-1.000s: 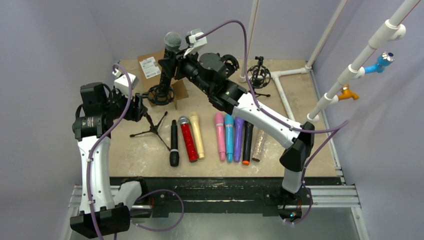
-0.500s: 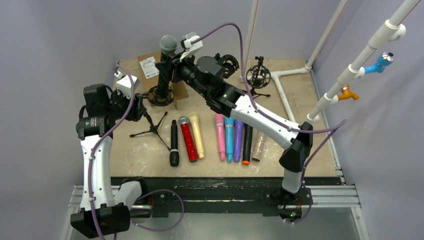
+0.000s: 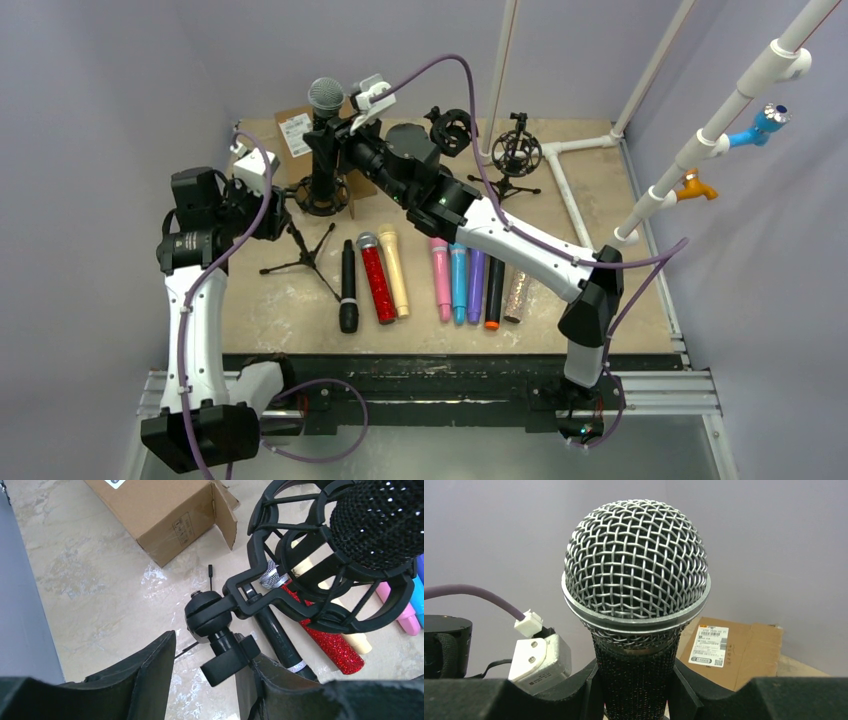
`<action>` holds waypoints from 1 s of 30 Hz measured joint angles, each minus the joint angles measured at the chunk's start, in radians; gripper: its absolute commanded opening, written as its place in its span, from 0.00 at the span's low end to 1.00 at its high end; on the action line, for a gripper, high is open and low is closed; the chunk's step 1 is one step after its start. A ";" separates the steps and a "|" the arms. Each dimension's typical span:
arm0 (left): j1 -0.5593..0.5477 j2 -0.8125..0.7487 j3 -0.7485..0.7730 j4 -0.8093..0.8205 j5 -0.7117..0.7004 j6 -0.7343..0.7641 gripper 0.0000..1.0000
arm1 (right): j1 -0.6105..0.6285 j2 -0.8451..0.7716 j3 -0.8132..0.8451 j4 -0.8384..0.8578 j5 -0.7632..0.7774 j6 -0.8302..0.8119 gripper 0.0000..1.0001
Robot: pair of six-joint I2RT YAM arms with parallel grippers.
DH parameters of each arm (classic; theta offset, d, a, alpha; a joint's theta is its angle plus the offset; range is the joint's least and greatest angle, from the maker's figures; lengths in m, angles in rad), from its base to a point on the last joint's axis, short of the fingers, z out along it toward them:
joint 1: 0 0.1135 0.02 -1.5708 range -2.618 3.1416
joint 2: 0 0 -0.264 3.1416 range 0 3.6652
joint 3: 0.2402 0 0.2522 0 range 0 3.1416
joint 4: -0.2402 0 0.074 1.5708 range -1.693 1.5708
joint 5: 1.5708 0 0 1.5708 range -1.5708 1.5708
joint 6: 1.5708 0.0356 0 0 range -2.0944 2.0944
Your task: Attach the microphones to the stand
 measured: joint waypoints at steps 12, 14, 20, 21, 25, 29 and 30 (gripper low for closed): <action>0.000 0.026 -0.027 0.055 0.002 0.000 0.64 | 0.004 -0.007 -0.049 0.061 0.066 0.023 0.00; 0.000 0.025 -0.042 0.069 0.010 0.000 0.55 | 0.005 -0.013 -0.056 0.051 0.070 0.023 0.00; 0.000 0.027 -0.064 0.091 0.073 -0.010 0.38 | 0.013 -0.015 -0.062 -0.041 0.060 0.028 0.00; 0.000 0.029 -0.064 0.091 0.081 -0.012 0.37 | 0.014 -0.015 -0.062 -0.048 0.061 0.027 0.00; 0.000 0.037 -0.068 0.106 0.110 -0.020 0.36 | 0.017 -0.024 -0.100 -0.037 0.063 0.032 0.00; 0.000 0.038 -0.084 0.129 0.118 -0.026 0.33 | 0.024 -0.047 -0.167 0.014 0.073 0.044 0.00; 0.000 0.039 -0.087 0.135 0.118 -0.027 0.31 | 0.029 -0.051 -0.183 0.026 0.080 0.047 0.00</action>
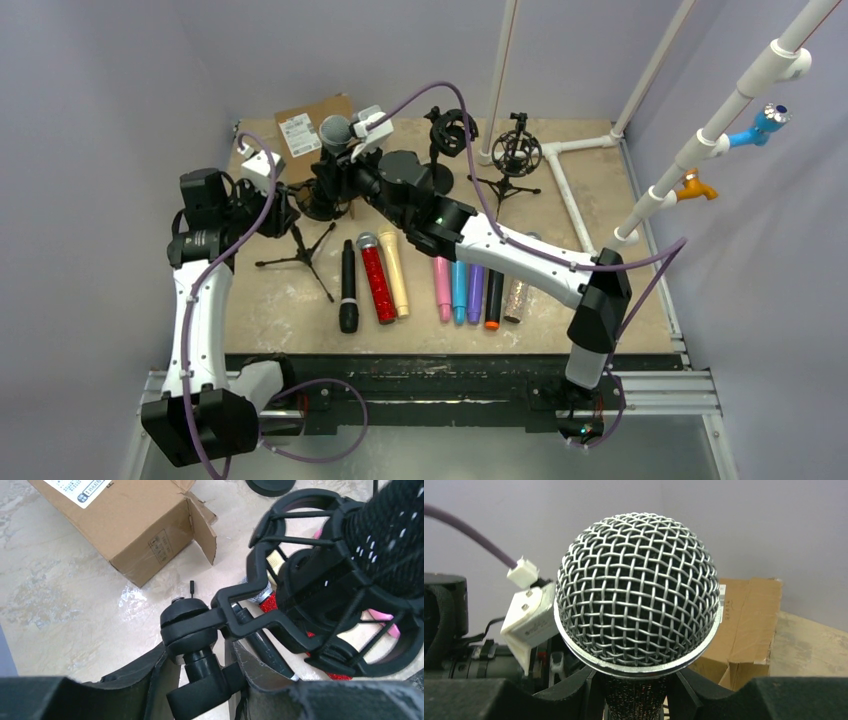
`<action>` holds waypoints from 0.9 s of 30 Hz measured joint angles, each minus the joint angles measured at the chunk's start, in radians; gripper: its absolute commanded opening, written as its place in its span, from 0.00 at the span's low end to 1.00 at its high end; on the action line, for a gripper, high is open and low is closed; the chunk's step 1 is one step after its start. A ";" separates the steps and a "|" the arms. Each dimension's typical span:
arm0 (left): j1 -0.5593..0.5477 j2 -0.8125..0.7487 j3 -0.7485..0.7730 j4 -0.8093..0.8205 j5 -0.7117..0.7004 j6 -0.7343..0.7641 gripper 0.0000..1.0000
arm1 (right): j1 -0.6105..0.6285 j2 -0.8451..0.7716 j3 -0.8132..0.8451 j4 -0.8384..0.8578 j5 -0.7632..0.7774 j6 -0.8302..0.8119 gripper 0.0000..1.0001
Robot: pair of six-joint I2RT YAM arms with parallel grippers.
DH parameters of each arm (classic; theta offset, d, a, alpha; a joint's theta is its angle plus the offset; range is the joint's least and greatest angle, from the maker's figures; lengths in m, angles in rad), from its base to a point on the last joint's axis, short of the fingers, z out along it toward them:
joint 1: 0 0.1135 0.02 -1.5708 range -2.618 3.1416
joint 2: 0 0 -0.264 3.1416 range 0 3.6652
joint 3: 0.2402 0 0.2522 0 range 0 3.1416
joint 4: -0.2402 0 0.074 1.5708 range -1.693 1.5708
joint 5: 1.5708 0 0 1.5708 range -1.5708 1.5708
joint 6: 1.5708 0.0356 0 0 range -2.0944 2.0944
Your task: Attach the microphones to the stand
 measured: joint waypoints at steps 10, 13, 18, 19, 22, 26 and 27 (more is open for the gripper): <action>-0.001 0.033 -0.036 0.097 -0.018 -0.032 0.24 | 0.063 0.000 -0.083 0.083 0.072 0.003 0.02; -0.003 0.043 -0.044 0.127 -0.014 -0.035 0.24 | 0.063 0.001 -0.083 0.084 0.088 0.004 0.09; -0.013 0.083 -0.045 0.175 0.005 -0.040 0.24 | 0.064 0.000 -0.084 0.084 0.113 -0.003 0.39; -0.017 0.097 -0.045 0.190 0.008 -0.043 0.24 | 0.064 0.000 -0.085 0.084 0.116 -0.005 0.43; -0.038 0.147 -0.037 0.237 0.019 -0.053 0.24 | 0.064 -0.005 -0.091 0.084 0.132 -0.020 0.52; -0.066 0.209 -0.009 0.295 0.019 -0.081 0.22 | 0.063 -0.017 -0.106 0.039 0.146 -0.042 0.65; -0.071 0.227 -0.002 0.311 0.019 -0.090 0.22 | 0.063 -0.017 -0.109 0.031 0.148 -0.046 0.68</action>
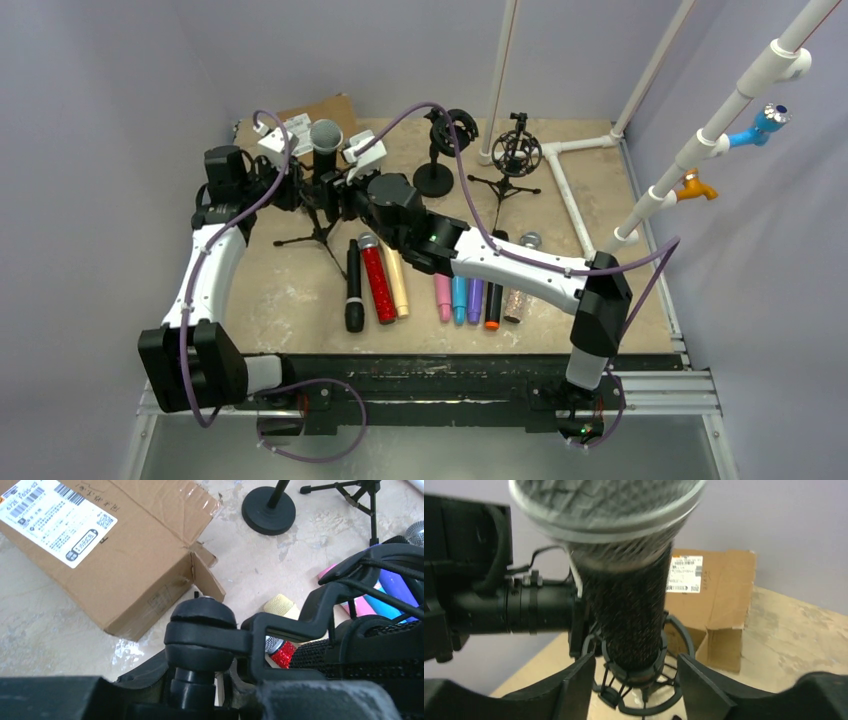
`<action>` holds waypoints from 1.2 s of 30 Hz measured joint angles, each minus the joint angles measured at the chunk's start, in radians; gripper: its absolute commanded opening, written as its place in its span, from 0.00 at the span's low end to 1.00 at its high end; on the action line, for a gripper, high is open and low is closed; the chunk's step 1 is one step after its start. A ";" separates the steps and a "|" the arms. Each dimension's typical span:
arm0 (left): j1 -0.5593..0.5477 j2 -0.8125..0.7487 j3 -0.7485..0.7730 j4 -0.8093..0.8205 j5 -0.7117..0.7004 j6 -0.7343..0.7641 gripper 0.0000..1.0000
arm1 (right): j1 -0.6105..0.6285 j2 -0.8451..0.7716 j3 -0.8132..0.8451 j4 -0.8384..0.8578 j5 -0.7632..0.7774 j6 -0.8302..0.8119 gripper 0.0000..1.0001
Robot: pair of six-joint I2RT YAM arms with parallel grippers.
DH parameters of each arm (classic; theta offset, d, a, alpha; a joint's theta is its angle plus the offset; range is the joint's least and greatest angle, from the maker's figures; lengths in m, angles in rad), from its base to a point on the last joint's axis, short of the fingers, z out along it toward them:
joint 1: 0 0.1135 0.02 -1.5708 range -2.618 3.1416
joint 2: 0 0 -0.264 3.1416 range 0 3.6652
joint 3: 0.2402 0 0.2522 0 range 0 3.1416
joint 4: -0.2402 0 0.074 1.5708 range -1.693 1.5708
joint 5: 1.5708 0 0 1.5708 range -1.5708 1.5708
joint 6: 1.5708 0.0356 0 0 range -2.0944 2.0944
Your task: Attach the microphones to the stand
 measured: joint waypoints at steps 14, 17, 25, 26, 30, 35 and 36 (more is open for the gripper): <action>-0.059 0.115 0.046 0.124 -0.005 -0.058 0.19 | -0.021 -0.094 -0.043 -0.148 0.035 -0.064 0.94; -0.061 0.119 0.047 0.131 -0.005 -0.060 0.19 | -0.026 -0.163 -0.041 -0.156 0.035 -0.087 0.90; -0.085 0.133 0.060 0.132 -0.018 -0.058 0.19 | -0.029 -0.182 0.224 -0.168 0.002 -0.170 0.85; -0.090 0.140 0.066 0.132 -0.020 -0.058 0.19 | -0.030 -0.171 0.260 -0.171 -0.005 -0.180 0.82; -0.109 0.165 0.088 0.135 -0.027 -0.058 0.19 | -0.041 -0.120 0.344 -0.175 -0.018 -0.203 0.72; -0.117 0.170 0.091 0.140 -0.033 -0.058 0.19 | -0.078 -0.028 0.392 -0.218 -0.055 -0.198 0.59; -0.117 0.171 0.092 0.140 -0.034 -0.058 0.19 | -0.086 -0.011 0.396 -0.230 -0.063 -0.195 0.56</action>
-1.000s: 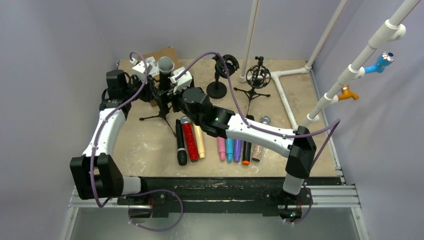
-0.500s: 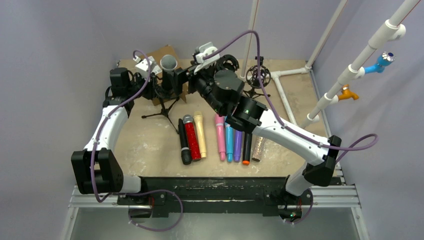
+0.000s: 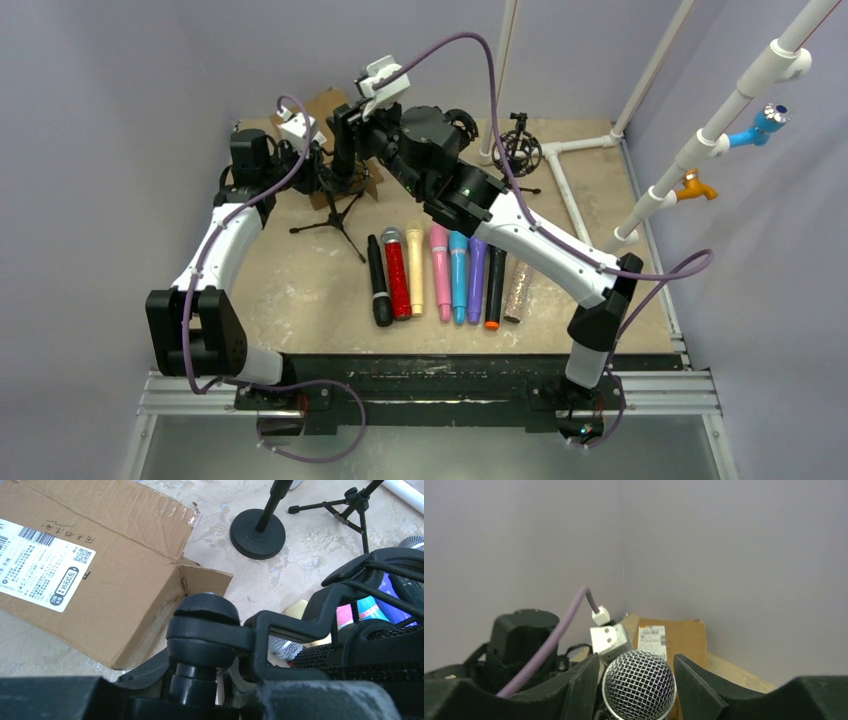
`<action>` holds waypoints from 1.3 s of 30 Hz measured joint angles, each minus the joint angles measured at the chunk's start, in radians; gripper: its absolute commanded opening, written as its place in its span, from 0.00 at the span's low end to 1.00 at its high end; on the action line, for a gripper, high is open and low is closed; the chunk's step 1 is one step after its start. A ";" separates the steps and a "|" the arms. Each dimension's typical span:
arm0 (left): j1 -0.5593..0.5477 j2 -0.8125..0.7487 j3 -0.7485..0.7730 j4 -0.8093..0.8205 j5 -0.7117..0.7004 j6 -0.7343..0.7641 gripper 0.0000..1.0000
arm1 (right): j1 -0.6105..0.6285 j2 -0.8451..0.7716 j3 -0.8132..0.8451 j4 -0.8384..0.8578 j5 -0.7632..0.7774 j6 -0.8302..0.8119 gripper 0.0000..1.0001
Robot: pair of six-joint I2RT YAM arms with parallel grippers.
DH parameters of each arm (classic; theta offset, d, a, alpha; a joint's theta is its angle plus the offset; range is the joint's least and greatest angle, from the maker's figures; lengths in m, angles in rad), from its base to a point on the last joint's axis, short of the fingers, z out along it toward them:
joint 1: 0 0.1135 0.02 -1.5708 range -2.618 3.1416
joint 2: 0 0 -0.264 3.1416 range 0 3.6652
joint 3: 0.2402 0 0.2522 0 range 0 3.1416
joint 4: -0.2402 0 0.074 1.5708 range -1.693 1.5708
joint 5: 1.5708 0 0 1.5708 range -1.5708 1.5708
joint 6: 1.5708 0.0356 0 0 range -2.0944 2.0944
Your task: Attach the microphones to the stand
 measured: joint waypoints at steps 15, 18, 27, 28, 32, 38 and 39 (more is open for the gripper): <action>-0.007 0.023 0.027 -0.008 0.000 -0.005 0.19 | -0.036 0.053 -0.035 -0.045 -0.032 0.058 0.39; -0.019 0.013 0.013 -0.003 -0.005 -0.002 0.24 | -0.036 0.052 -0.061 -0.051 -0.037 0.062 0.58; -0.032 0.007 0.008 -0.184 -0.043 -0.035 0.78 | -0.039 0.024 -0.098 -0.077 -0.023 0.071 0.79; -0.032 0.007 0.008 -0.196 -0.047 -0.034 0.80 | -0.039 0.014 -0.099 -0.080 -0.018 0.071 0.80; 0.011 0.000 0.014 -0.276 -0.050 -0.006 0.87 | -0.039 -0.056 -0.136 -0.078 0.005 0.070 0.81; 0.112 0.001 0.024 -0.344 -0.116 0.059 0.89 | -0.039 -0.169 -0.203 -0.046 0.031 0.071 0.82; 0.114 0.005 0.025 -0.341 -0.126 0.063 0.89 | -0.039 -0.178 -0.210 -0.040 0.035 0.072 0.82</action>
